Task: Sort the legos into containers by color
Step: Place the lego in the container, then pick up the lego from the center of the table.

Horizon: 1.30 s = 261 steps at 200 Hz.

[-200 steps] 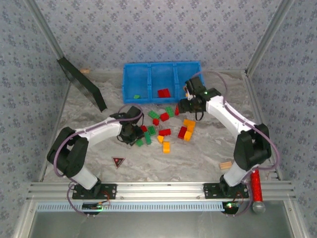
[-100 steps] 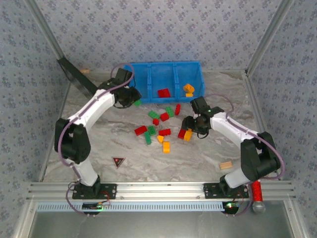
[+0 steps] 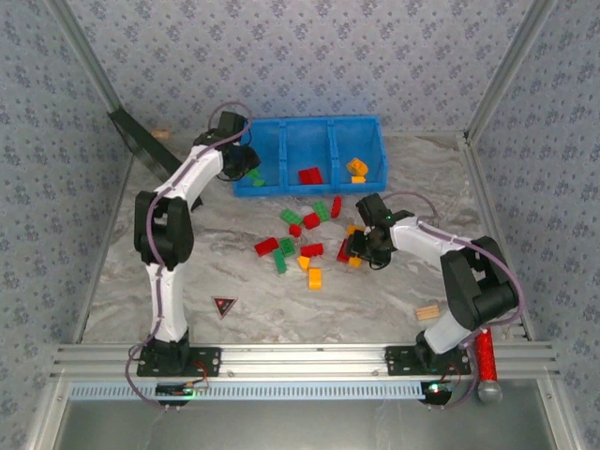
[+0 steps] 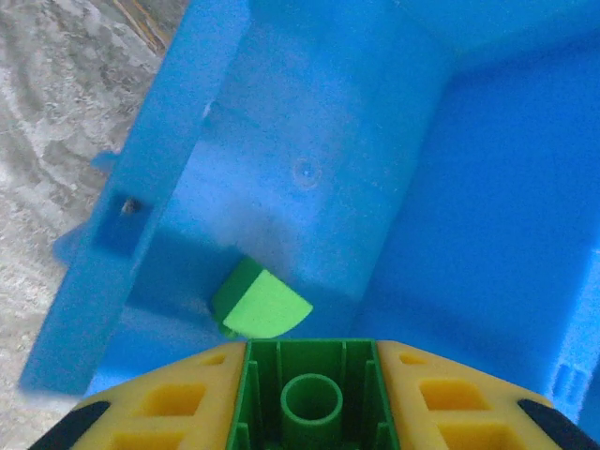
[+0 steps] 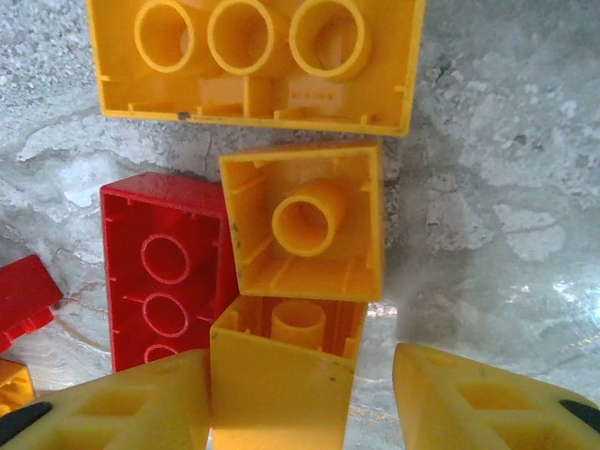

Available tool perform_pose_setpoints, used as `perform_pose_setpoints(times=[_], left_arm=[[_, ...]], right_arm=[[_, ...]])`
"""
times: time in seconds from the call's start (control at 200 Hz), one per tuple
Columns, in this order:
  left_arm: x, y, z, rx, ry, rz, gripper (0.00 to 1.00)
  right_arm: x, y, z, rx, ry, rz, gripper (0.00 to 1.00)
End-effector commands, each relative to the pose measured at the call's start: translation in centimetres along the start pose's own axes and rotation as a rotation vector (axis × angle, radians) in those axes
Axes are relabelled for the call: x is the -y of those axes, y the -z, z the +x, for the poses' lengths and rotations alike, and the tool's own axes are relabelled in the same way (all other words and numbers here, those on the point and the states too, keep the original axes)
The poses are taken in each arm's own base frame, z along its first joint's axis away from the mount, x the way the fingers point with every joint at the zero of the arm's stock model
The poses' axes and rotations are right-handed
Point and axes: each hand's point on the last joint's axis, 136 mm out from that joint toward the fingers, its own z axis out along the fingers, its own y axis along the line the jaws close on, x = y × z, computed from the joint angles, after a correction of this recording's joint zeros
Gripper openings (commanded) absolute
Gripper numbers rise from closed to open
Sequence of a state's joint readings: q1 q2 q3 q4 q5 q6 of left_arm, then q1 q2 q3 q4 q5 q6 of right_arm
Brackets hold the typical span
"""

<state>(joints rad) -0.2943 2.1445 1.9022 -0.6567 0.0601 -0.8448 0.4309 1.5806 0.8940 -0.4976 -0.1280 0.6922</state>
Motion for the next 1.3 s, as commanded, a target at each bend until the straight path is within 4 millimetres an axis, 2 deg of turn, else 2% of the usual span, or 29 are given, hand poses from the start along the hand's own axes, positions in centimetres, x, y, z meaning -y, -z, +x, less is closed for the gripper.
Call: perform_pose_setpoints(times=[0.0, 0.09, 0.225, 0.285, 0.395, 0.535, 0.655, 0.755, 0.83, 0.944, 1.089, 1.159, 1.299], left_arm=[[1.5, 0.2, -1.3, 0.017, -0.03, 0.025, 0.2], [1.4, -0.7, -1.3, 0.003, -0.032, 0.004, 0.25], [1.2, -1.7, -1.4, -0.007, -0.035, -0.014, 0.43], [1.0, -2.1, -1.3, -0.01, -0.036, -0.021, 0.48], [0.9, -2.3, -1.4, -0.007, -0.04, -0.027, 0.54], [1.4, -1.8, -1.6, -0.004, -0.045, -0.016, 0.56], [2.8, 0.1, -2.2, 0.019, -0.063, 0.032, 0.56], [4.4, 3.1, -2.7, 0.046, -0.107, 0.075, 0.57], [5.6, 5.7, -2.2, 0.062, -0.179, 0.092, 0.58], [6.0, 8.9, -0.1, 0.066, -0.308, 0.06, 0.59], [4.7, 11.6, 3.5, 0.041, -0.396, 0.037, 0.6], [2.5, 11.8, 5.7, 0.008, -0.418, -0.006, 0.6], [-1.2, 12.9, 8.5, -0.023, -0.42, -0.052, 0.61]], right_arm=[[0.6, -0.6, 0.5, -0.014, -0.004, 0.031, 0.52], [1.0, -0.8, 0.6, -0.021, 0.0, 0.05, 0.48], [1.4, -1.0, 0.9, -0.029, 0.002, 0.064, 0.46], [1.5, -0.9, 1.0, -0.032, 0.005, 0.069, 0.45], [1.7, -0.8, 1.0, -0.032, 0.013, 0.078, 0.43], [1.8, -0.7, 1.1, -0.032, 0.02, 0.085, 0.41], [1.7, -0.4, 0.9, -0.029, 0.028, 0.082, 0.4], [1.5, -0.1, 0.7, -0.024, 0.04, 0.081, 0.38], [1.4, 0.3, 0.4, -0.018, 0.051, 0.081, 0.36], [1.0, 1.0, -0.2, -0.005, 0.083, 0.076, 0.35], [0.9, 1.9, -0.1, -0.017, 0.117, 0.083, 0.33], [0.8, 2.5, -0.3, -0.012, 0.13, 0.083, 0.32], [0.4, 3.8, -0.9, 0.007, 0.15, 0.083, 0.32]])
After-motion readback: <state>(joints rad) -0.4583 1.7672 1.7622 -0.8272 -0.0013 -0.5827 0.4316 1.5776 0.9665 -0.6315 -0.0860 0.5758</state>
